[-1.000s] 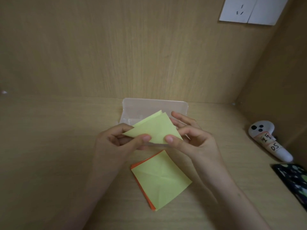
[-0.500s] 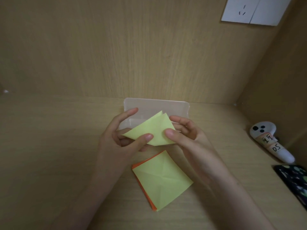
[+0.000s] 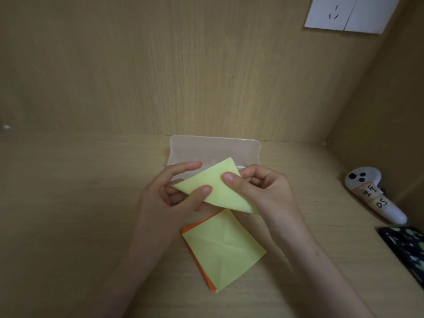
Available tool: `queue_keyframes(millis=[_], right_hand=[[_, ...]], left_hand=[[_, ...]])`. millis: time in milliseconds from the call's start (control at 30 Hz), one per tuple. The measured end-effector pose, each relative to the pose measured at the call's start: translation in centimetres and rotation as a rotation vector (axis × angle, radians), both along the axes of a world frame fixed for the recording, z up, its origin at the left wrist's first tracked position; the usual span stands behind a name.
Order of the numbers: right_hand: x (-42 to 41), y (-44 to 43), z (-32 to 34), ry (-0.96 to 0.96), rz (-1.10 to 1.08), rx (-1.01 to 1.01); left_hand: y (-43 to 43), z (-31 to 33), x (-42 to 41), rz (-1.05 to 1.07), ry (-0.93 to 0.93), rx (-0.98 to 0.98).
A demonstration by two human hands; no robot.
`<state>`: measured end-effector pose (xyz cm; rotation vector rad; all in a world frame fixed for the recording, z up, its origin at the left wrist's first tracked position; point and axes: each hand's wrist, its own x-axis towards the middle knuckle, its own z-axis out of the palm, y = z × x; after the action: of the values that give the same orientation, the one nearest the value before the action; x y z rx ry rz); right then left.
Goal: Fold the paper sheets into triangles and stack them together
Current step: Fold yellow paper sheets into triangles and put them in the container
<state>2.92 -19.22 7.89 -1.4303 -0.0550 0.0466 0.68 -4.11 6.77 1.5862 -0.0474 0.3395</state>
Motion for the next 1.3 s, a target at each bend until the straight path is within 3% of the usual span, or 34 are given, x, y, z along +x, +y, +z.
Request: queue_keyframes(millis=[433,767,1300], right_hand=[[0.3,-0.6,-0.5,-0.112,0.052,-0.074],[0.0,-0.5,-0.2,-0.135,0.151,-0.175],[0.5,-0.9,-0.4,-0.164,0.156,-0.169]], left_hand=[[0.4,0.3,0.5,-0.078,0.121,-0.06],[0.0,2.7,2.8,-0.142,-0.011,0.222],[0.0,2.3,2.3,-0.137,0.046,0.06]])
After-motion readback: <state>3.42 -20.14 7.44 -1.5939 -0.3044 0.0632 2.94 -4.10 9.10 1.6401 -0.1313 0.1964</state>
